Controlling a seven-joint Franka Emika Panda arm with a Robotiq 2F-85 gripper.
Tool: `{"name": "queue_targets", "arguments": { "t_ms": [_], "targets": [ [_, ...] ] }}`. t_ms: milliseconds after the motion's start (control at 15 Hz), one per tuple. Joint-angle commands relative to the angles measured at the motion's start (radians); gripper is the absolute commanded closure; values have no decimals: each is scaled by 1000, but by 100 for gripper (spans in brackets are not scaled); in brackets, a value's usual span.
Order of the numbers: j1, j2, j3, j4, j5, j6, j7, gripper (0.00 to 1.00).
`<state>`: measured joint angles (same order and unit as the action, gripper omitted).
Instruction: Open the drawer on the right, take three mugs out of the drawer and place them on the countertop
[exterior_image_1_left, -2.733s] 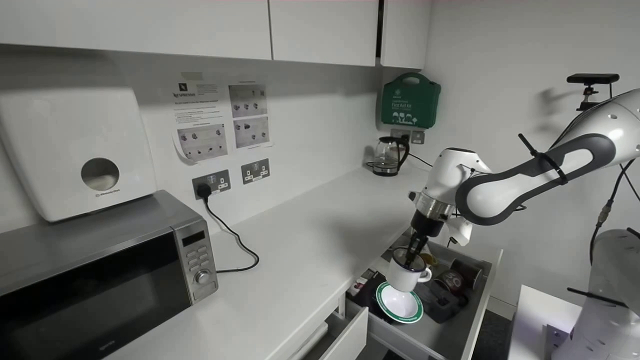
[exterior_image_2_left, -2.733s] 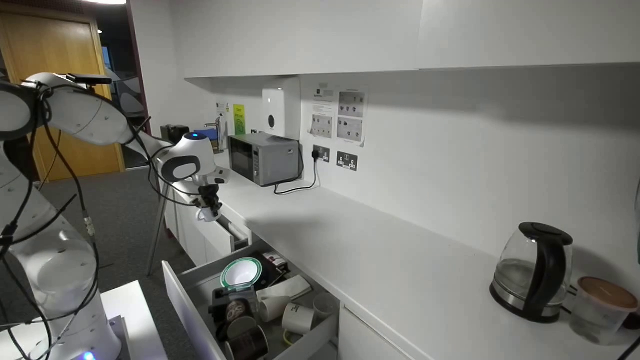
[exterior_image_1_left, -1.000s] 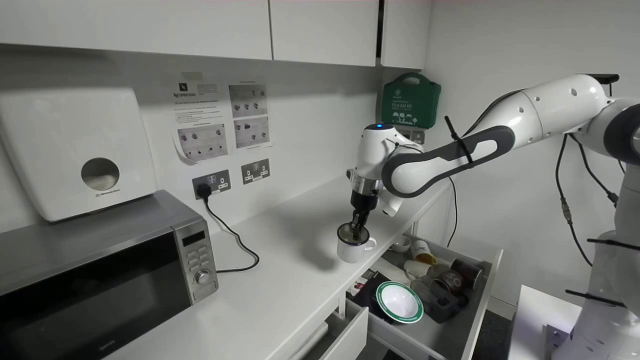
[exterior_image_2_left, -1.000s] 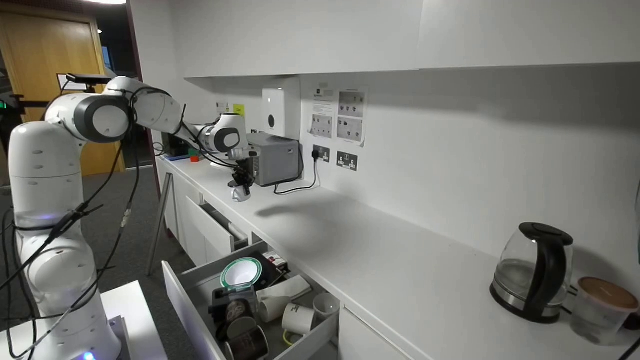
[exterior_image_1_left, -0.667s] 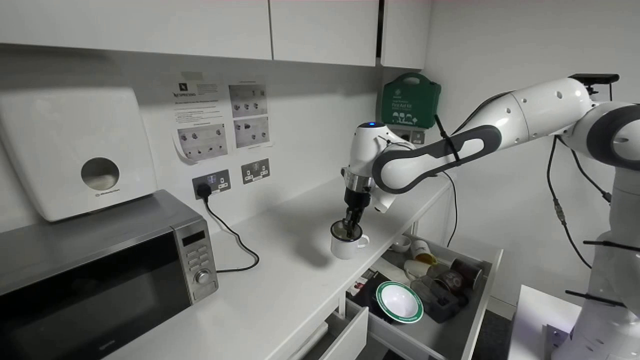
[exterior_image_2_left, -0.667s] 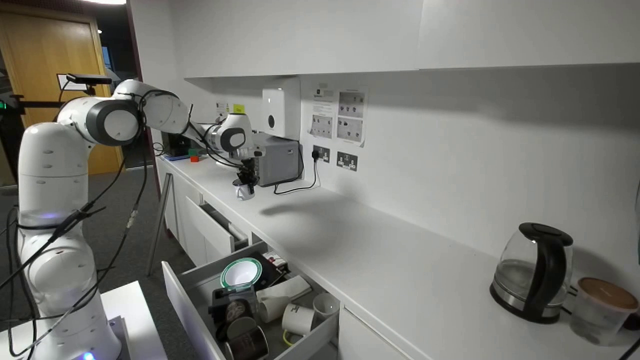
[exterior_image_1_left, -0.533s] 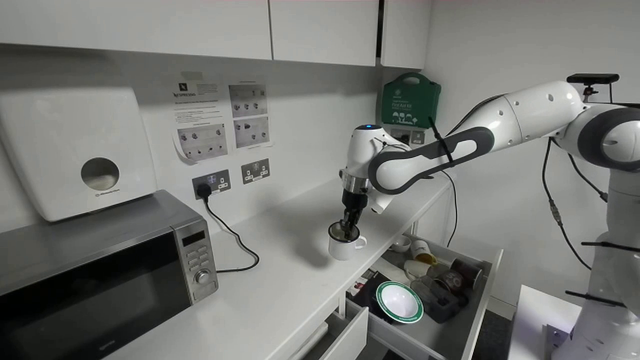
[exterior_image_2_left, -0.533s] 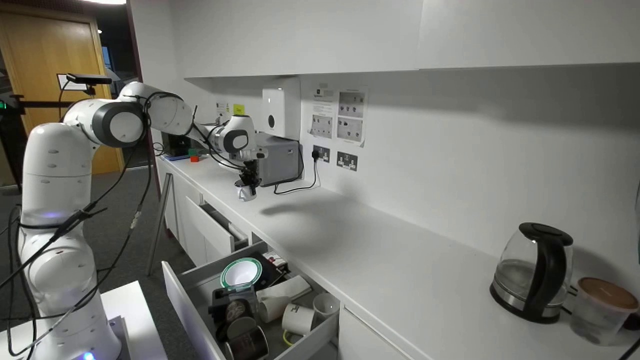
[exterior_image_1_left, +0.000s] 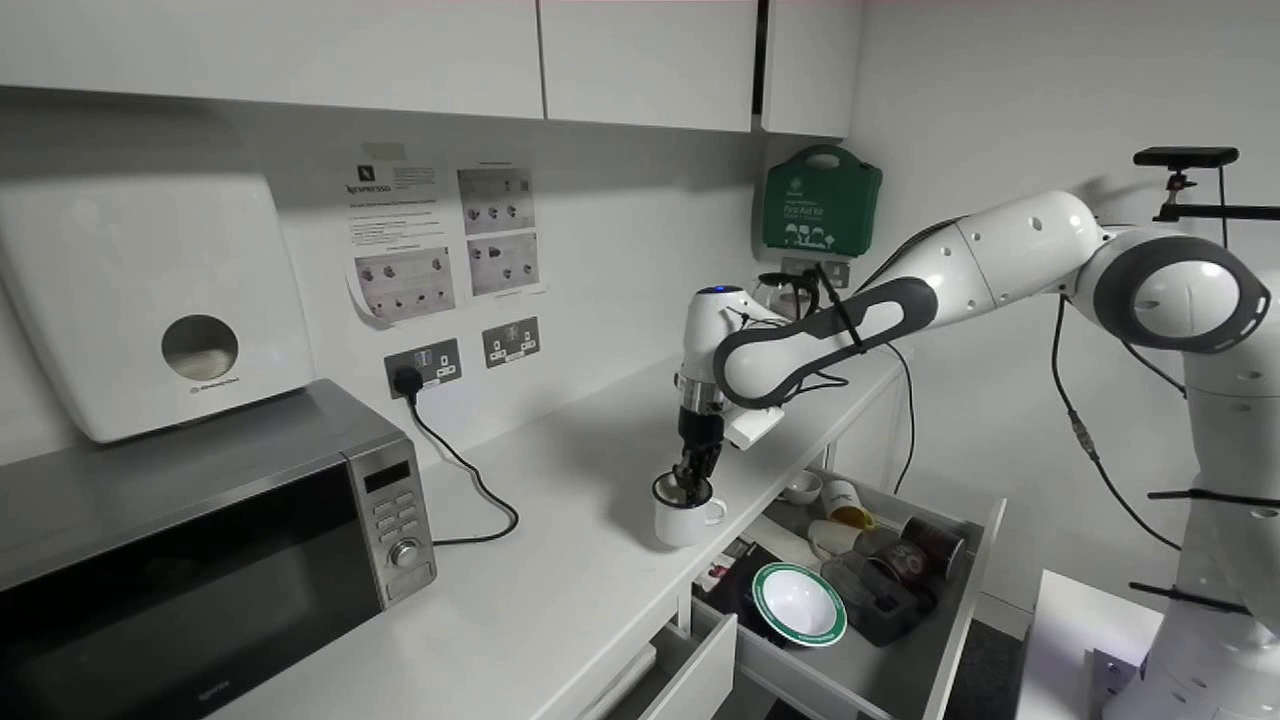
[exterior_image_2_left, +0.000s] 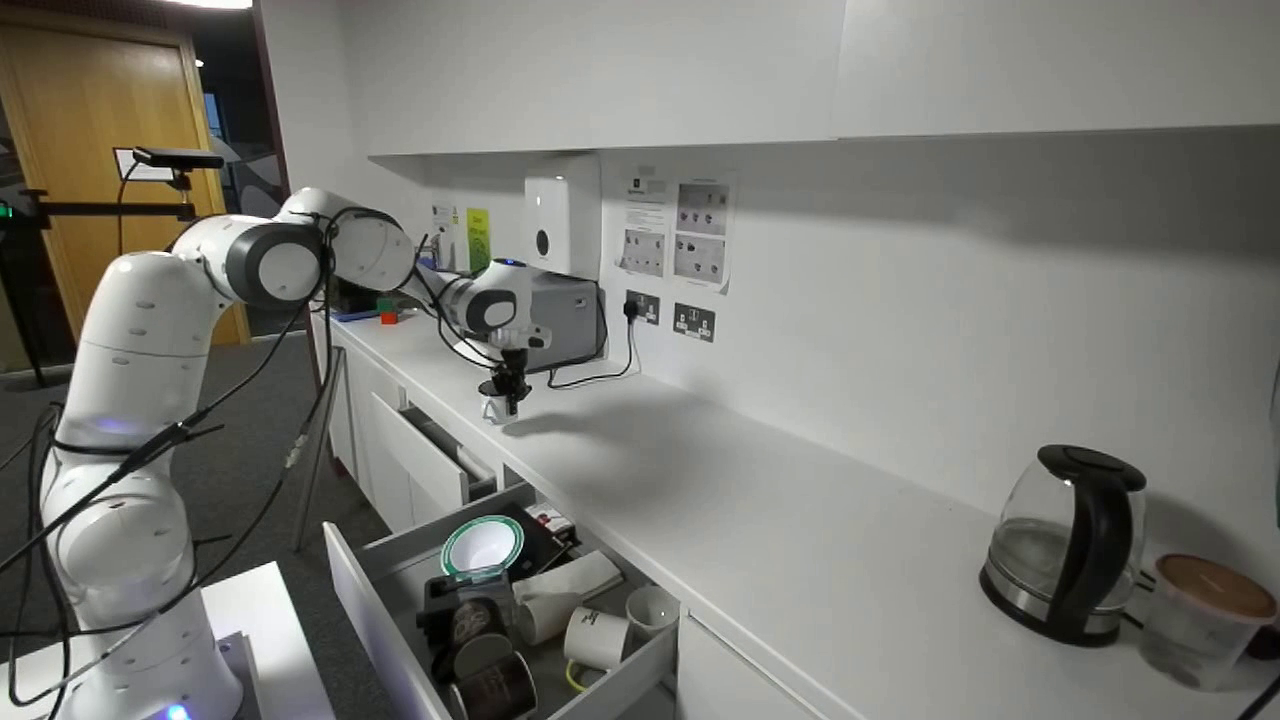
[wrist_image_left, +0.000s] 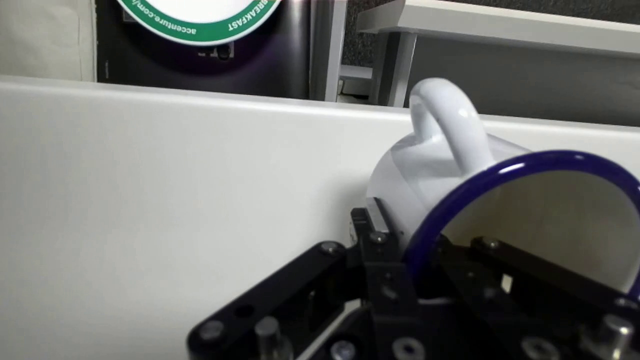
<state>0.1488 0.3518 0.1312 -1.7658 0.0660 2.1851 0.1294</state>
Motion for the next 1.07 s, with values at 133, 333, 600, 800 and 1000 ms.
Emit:
{"name": "queue_targets", "arguments": {
  "t_ms": [133,333,600,800,1000],
  "targets": [
    [-26,55,3,46,75,-36,-55,99],
    [-28,71,3,50,83,-38,-58,99],
    [-29,78,3,48,92,-36,-56,99],
    [-29,78,3,53,96,-39,-54,99],
    [-27,70,2,62,93,-54,-47,99]
  ]
}}
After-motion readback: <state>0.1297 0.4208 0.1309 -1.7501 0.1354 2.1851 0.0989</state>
